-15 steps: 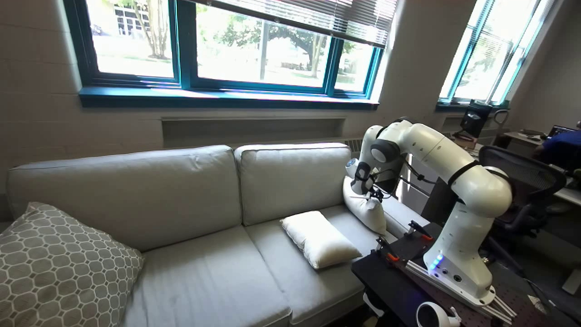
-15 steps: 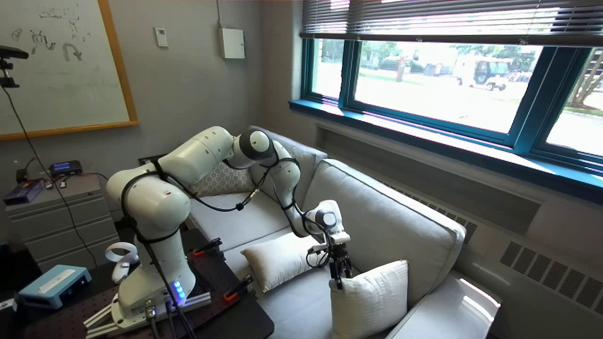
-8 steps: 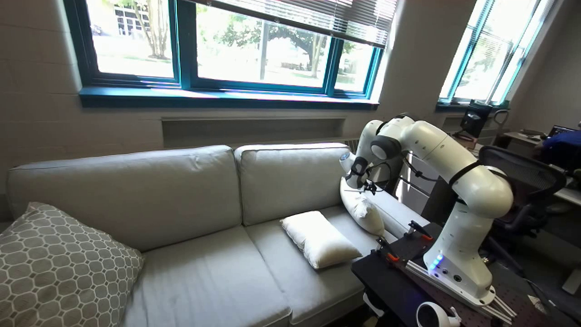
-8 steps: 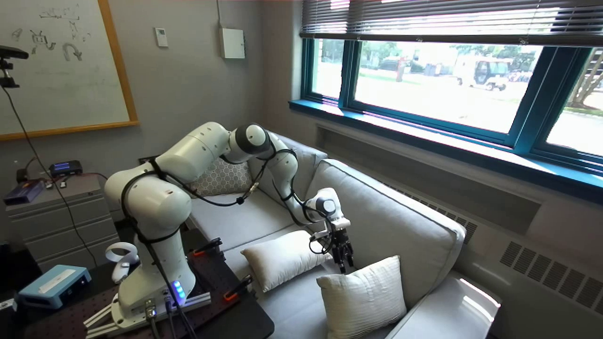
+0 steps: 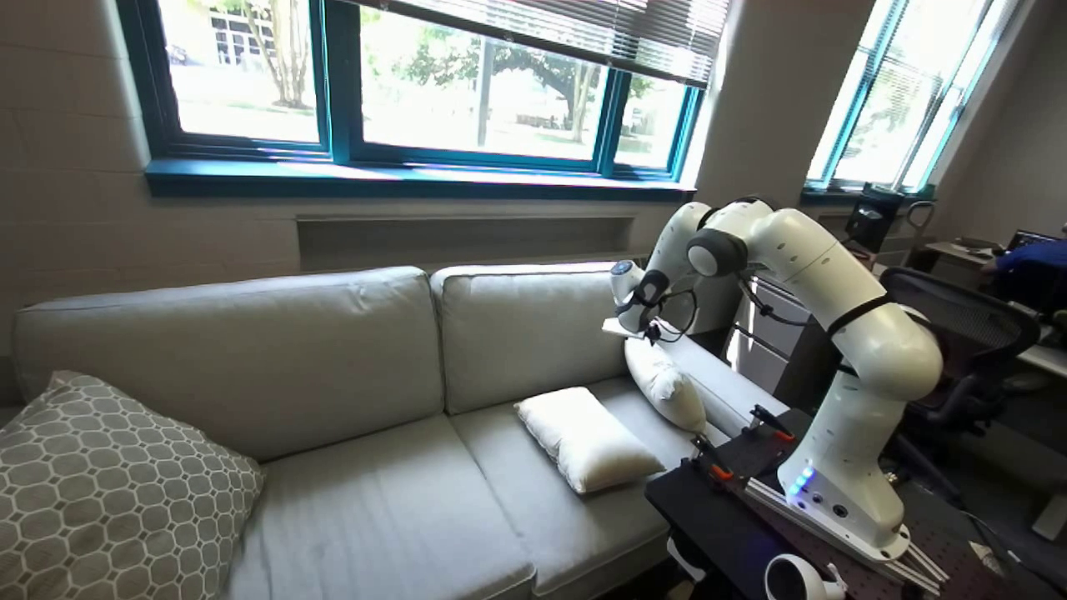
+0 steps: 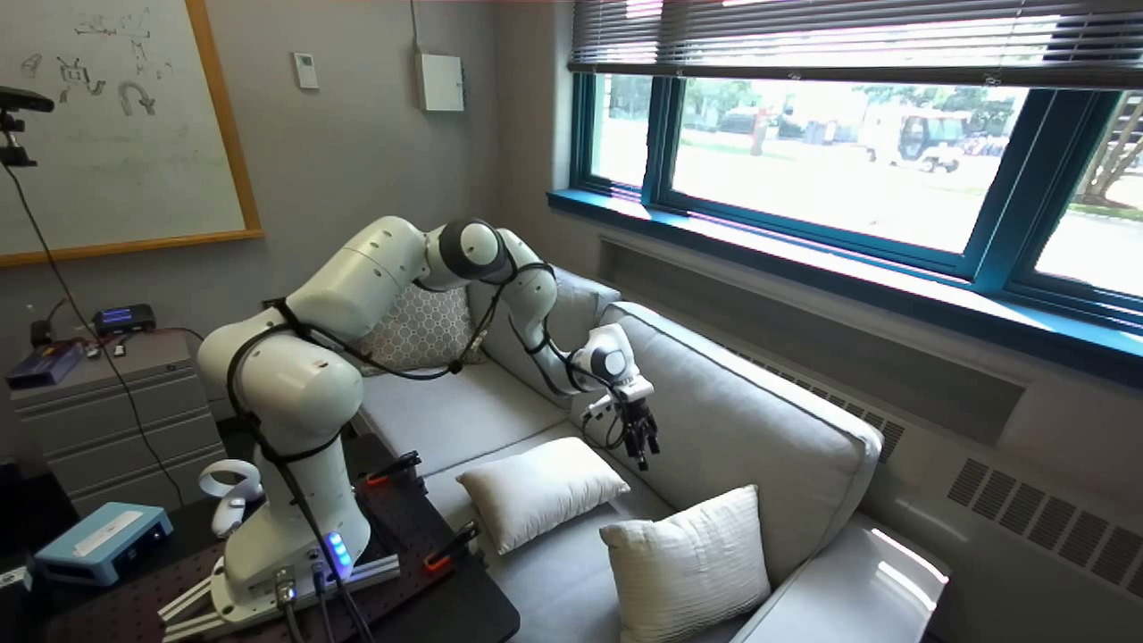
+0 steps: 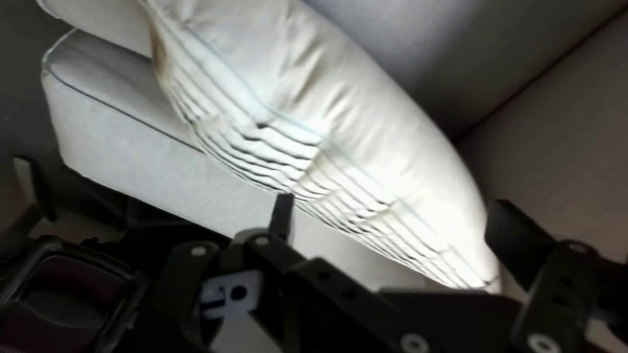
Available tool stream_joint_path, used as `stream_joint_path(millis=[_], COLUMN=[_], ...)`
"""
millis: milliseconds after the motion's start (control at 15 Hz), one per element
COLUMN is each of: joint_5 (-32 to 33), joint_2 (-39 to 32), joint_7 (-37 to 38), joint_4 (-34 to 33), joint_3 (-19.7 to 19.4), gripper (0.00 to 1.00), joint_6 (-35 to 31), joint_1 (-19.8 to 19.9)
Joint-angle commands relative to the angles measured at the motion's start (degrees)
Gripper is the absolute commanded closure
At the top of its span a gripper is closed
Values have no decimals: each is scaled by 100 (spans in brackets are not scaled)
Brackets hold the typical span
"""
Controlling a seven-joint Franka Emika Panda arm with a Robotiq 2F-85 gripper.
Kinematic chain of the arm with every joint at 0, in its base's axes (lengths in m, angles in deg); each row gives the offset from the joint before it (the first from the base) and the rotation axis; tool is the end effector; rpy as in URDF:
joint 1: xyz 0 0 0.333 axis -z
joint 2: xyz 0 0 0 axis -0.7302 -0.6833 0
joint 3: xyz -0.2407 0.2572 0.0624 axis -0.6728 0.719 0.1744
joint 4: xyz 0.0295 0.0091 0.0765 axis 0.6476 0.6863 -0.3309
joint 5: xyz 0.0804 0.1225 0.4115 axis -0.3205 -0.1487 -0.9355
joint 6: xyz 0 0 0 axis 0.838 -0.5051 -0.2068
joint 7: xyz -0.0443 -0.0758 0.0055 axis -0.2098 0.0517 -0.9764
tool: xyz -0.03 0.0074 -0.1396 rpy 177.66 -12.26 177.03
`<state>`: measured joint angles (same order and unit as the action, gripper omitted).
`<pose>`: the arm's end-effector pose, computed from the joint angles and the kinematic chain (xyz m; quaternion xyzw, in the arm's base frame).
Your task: Arrange the small pillows on the right side of the couch
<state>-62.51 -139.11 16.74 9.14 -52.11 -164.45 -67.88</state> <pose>0.7170 -0.1176 0.0332 0.8058 -0.5183 0.1737 0.2279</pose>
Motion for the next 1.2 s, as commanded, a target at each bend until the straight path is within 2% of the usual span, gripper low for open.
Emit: stream_joint_path(millis=[0,400,533,600,667,867,1067,1133], joint_5=[106,152,110,-6,123,111,440,590], joint_2=[441,174,188,385,197,175,-19,-173], joint_7=[-40,-293,-756,-1147,-539,-589,-1027,-1029], joint_4=[3,-599,-740,-677,-555,-591,-832,-996], joint_3=[323,801,1158,1504,1075,1155,1264,1190], gripper=[0,0,0,0,0,0,0,0], joint_6=[-134,305,570,723,406,434,534,598], joint_1=[-41,162,367,517,248,295,136,11])
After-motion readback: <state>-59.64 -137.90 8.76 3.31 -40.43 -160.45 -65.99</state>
